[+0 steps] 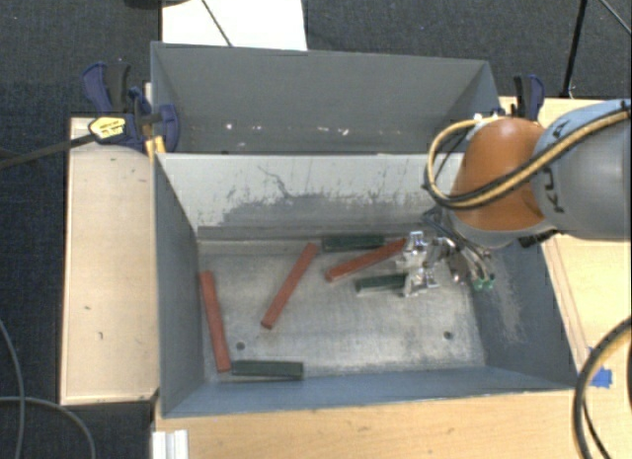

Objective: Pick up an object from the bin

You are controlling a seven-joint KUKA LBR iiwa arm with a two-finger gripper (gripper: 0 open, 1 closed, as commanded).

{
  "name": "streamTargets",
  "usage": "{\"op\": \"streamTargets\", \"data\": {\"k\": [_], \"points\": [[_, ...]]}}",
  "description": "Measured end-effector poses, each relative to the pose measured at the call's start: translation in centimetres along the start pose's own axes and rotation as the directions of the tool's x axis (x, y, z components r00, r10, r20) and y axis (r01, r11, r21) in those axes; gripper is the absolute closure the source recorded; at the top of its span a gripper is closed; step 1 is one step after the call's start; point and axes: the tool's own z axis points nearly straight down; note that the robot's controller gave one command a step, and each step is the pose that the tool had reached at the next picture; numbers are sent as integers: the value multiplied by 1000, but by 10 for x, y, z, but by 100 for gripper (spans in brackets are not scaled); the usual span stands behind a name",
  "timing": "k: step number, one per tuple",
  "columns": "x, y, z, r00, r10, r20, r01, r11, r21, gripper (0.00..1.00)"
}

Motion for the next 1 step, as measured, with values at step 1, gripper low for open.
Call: {"op": "streamTargets", "data": {"k": [1], "points": [[0,0,0,1000,-1,0,1,1000,0,100]]}}
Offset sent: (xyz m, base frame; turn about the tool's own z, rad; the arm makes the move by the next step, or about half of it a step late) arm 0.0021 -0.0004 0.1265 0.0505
